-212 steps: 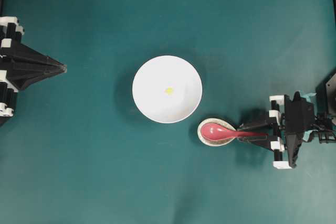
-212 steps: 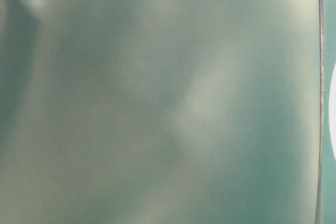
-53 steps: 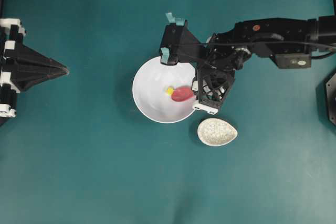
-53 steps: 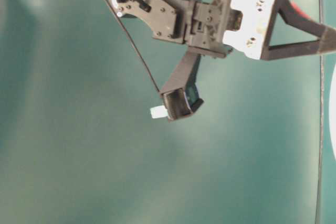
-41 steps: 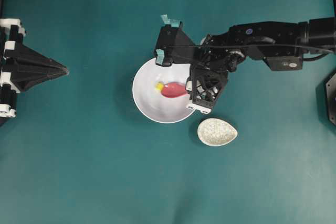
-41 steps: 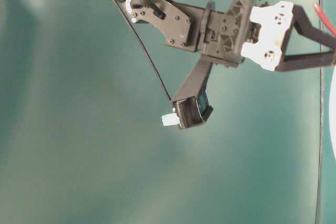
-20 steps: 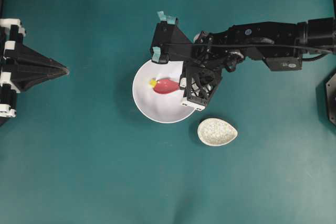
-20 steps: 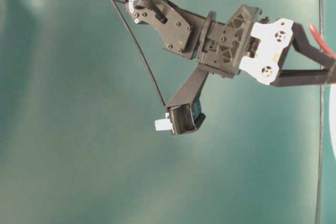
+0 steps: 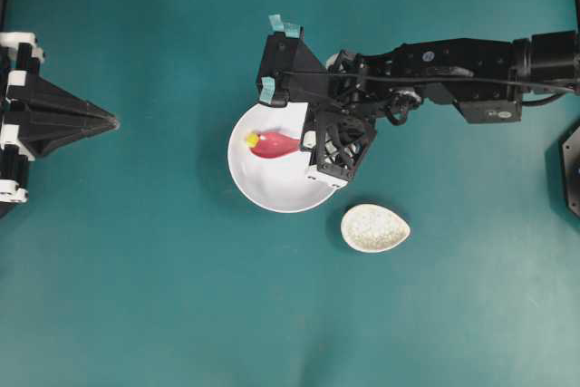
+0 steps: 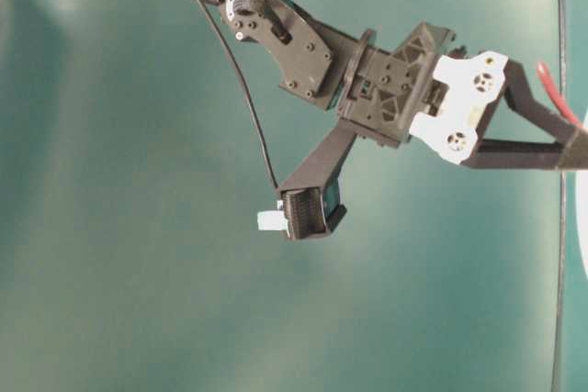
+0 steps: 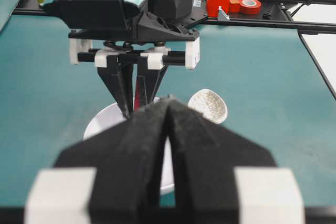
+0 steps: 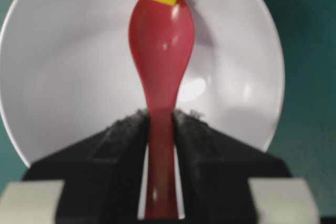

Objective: Scoop the yellow hexagonal prism block from the bowl with a spoon using the right arm.

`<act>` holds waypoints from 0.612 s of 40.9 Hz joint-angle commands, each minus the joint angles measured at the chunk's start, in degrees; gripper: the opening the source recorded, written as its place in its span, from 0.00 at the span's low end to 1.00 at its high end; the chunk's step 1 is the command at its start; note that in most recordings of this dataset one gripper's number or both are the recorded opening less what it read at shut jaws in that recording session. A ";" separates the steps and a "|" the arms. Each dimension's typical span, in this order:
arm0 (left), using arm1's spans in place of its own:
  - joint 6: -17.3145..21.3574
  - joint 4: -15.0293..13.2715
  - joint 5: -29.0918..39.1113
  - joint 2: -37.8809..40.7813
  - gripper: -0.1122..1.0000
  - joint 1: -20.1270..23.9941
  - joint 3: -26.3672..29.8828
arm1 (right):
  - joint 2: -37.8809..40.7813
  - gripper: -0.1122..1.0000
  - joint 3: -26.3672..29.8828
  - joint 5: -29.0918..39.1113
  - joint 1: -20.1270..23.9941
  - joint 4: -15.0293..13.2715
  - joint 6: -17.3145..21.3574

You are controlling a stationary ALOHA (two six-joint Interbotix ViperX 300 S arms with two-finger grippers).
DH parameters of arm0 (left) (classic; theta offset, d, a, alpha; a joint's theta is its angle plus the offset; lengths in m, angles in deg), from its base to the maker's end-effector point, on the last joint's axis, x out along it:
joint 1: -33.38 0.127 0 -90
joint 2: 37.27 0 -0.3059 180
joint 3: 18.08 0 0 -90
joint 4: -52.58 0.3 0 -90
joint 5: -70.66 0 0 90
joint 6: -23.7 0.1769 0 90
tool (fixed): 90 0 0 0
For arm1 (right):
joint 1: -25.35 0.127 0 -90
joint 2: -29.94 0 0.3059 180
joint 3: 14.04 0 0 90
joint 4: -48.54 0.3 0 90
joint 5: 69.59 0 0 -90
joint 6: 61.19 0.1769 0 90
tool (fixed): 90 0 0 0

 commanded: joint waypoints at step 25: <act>-0.09 0.18 -0.26 0.18 0.09 -0.09 1.41 | -5.36 0.31 -7.47 -11.07 0.53 -0.09 0.35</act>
